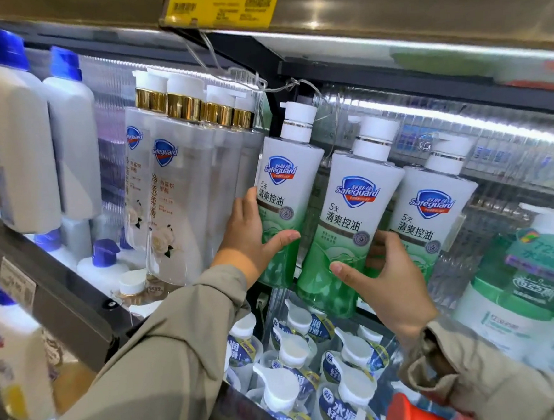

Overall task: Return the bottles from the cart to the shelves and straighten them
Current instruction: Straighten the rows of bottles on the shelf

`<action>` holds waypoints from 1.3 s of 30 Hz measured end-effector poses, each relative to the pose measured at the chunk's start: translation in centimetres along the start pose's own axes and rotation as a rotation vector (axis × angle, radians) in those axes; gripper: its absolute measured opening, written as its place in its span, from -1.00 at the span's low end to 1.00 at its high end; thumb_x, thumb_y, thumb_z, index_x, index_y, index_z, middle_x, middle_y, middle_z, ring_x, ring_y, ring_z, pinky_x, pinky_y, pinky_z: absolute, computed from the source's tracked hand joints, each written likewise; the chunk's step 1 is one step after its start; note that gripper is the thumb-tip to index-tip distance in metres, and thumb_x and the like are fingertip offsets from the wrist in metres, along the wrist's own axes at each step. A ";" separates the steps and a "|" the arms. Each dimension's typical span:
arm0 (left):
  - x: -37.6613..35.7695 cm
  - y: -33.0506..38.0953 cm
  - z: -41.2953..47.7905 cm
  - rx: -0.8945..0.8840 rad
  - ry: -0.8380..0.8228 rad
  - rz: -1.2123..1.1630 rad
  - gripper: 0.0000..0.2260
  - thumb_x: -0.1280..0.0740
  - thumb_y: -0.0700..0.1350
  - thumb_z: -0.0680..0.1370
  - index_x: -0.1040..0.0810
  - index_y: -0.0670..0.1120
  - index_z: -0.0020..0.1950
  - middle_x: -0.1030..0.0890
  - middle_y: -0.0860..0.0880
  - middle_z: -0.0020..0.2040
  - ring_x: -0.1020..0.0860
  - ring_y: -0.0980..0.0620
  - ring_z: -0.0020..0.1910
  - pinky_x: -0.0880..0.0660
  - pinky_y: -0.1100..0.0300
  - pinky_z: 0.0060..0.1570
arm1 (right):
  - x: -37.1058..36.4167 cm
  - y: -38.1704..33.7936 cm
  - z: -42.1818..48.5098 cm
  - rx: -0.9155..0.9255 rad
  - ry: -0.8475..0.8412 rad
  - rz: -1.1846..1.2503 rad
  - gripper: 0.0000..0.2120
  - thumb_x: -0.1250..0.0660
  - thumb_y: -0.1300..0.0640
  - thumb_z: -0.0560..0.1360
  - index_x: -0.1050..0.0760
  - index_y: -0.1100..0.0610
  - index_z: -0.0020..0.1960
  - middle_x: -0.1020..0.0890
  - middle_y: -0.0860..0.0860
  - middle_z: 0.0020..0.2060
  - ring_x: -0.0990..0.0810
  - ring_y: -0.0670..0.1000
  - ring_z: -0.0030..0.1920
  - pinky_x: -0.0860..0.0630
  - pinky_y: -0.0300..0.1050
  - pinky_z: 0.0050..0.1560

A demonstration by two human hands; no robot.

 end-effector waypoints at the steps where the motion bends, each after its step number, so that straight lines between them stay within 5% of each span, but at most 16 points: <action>1: 0.0 0.0 0.0 -0.009 0.010 -0.003 -0.15 -0.48 0.02 0.39 -0.07 -0.18 0.50 -0.30 -0.18 0.34 -0.30 -0.09 0.32 -0.20 0.24 0.24 | 0.0 -0.1 0.0 0.006 -0.005 -0.006 -0.54 -0.54 0.12 0.34 -0.34 0.02 0.10 -0.58 -0.07 -0.03 -0.56 -0.06 -0.02 -0.47 -0.22 0.00; 4: 0.0 -0.3 -0.2 -0.041 0.021 0.001 -0.15 -0.48 0.01 0.39 -0.07 -0.20 0.50 -0.29 -0.18 0.37 -0.29 -0.08 0.35 -0.15 0.34 0.21 | 0.0 0.2 0.2 -0.012 -0.014 0.031 -0.56 -0.54 0.17 0.34 -0.37 0.05 0.07 -0.59 -0.10 -0.07 -0.58 -0.13 -0.09 -0.49 -0.32 -0.10; 9: 0.0 -0.8 -0.5 -0.091 -0.066 0.064 -0.02 -0.52 0.00 0.35 0.06 -0.18 0.53 -0.19 -0.14 0.45 -0.20 -0.02 0.43 -0.01 0.47 0.23 | 0.2 1.0 0.7 -0.068 -0.001 0.148 -0.59 -0.58 0.17 0.28 -0.42 -0.04 -0.04 -0.63 -0.10 -0.10 -0.63 -0.08 -0.07 -0.59 -0.06 -0.02; 19: -0.4 -0.9 -0.3 -0.071 -0.087 0.073 -0.02 -0.51 -0.04 0.37 0.11 -0.19 0.52 -0.14 -0.18 0.46 -0.16 -0.02 0.44 0.01 0.49 0.17 | 0.2 0.9 0.7 -0.098 -0.010 0.160 -0.56 -0.59 0.14 0.27 -0.40 -0.06 -0.01 -0.63 -0.08 -0.08 -0.63 -0.05 -0.06 -0.56 -0.17 -0.13; 28: -0.1 -1.0 -1.0 -0.012 -0.074 0.135 -0.01 -0.54 -0.04 0.34 0.07 -0.15 0.53 -0.18 -0.15 0.47 -0.17 -0.02 0.44 0.00 0.42 0.26 | 0.1 1.2 0.3 -0.194 -0.005 0.177 -0.48 -0.60 0.21 0.26 -0.39 0.07 0.09 -0.61 -0.05 -0.06 -0.61 -0.05 -0.07 -0.59 -0.07 -0.02; 31: 0.0 -0.3 -3.0 0.100 -0.208 0.222 -0.03 -0.51 -0.04 0.38 0.10 -0.15 0.54 -0.15 -0.19 0.47 -0.16 -0.08 0.46 -0.06 0.24 0.39 | 0.2 0.7 -0.4 -0.253 -0.009 0.184 -0.50 -0.59 0.21 0.27 -0.41 0.10 0.10 -0.63 0.05 -0.01 -0.62 0.02 -0.04 -0.58 0.01 0.06; 34: 0.8 0.3 -5.0 0.183 -0.344 0.244 -0.16 -0.52 0.01 0.36 -0.14 -0.16 0.49 -0.34 -0.21 0.37 -0.37 -0.16 0.33 -0.33 0.04 0.34 | 1.0 0.3 -1.0 -0.329 -0.018 0.120 -0.46 -0.57 0.17 0.30 -0.39 0.13 0.18 -0.57 0.07 0.00 -0.58 0.08 0.01 -0.57 0.06 0.07; 39: 2.5 4.8 -10.2 0.138 -0.577 0.262 -0.40 -0.43 0.05 0.45 -0.31 -0.08 0.41 -0.41 -0.08 0.33 -0.54 -0.04 0.14 -0.47 0.00 0.19 | 3.1 -1.7 -3.2 -0.438 -0.242 0.233 -0.74 -0.49 0.29 0.37 -0.45 0.08 -0.11 -0.52 0.06 -0.20 -0.58 0.05 -0.15 -0.61 0.09 -0.06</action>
Point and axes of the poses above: each hand's wrist, its own z-axis towards the middle knuckle, its own x-axis out of the back of the hand, y = z × x, the point moved 6 cm from there along z, towards the middle knuckle
